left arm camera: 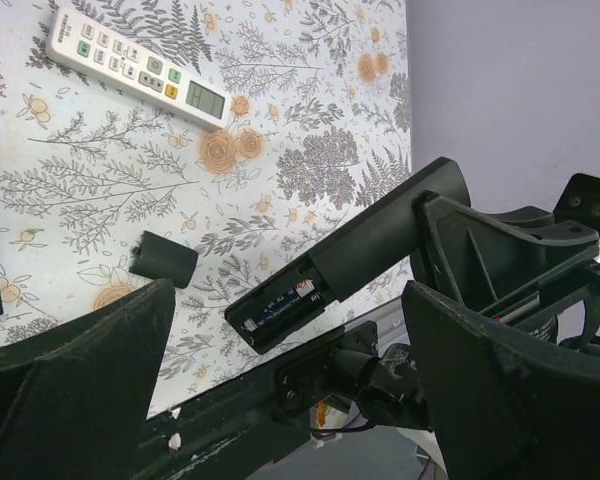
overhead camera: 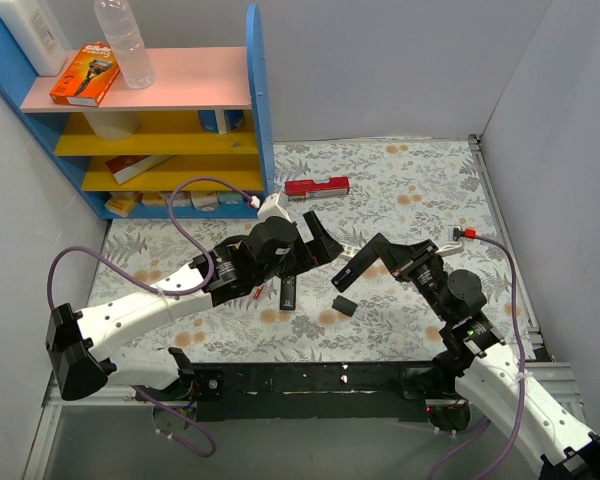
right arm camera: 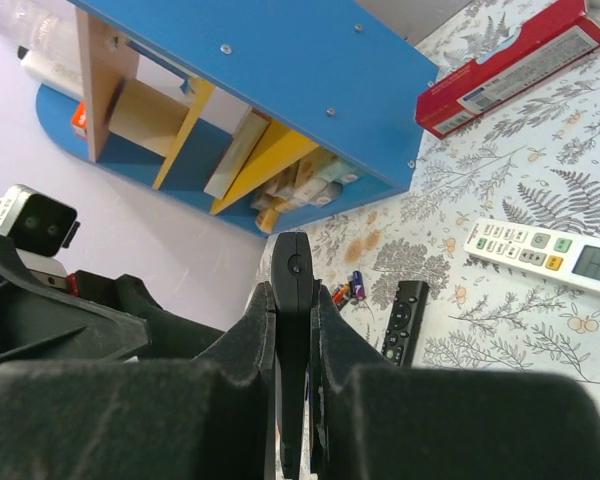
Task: Load the batteries into the remote control
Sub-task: Load the battery into the remote control, then pick up the battery from the center of the board.
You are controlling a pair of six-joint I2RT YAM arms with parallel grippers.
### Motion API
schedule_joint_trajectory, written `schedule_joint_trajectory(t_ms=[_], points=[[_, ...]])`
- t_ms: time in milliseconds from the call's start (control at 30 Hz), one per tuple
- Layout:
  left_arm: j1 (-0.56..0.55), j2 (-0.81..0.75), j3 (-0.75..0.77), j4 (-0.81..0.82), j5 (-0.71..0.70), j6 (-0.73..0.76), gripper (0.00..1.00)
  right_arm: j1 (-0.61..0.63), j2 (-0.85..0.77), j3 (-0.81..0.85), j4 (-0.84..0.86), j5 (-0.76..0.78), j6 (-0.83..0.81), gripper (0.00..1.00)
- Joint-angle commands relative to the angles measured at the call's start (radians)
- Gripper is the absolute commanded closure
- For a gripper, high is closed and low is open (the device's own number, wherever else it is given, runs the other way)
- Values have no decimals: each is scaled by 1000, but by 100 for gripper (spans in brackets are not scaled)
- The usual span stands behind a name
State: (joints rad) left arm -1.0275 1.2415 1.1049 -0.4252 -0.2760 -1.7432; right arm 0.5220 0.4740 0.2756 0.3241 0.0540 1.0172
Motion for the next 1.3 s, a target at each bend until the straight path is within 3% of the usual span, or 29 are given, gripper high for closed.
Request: schedule_joint_trajectory(t_ms=[0,233,400,533,667,1067,1267], points=[[55,-37,-23,-30,17,30,2,0,2,11,6,24,-23,99],[231,1,-36,-231,11,96,2,0,14,19,-26,9,-54,99],[409,-19,-135,-267,-5,122,6,1,14,28,-43,-2,-83,99],[549,-30,-203,-256,-8,103,12,0,18,36,-45,-16,-92,99],[664,-10,-235,-230,-25,50,29,0,20,39,-42,-32,-101,99],[719,254,-130,-244,-43,-159,47,-5,29,56,-43,-95,-137,99],[721,289,-122,-233,-51,-211,51,-13,51,66,-31,-128,-149,99]])
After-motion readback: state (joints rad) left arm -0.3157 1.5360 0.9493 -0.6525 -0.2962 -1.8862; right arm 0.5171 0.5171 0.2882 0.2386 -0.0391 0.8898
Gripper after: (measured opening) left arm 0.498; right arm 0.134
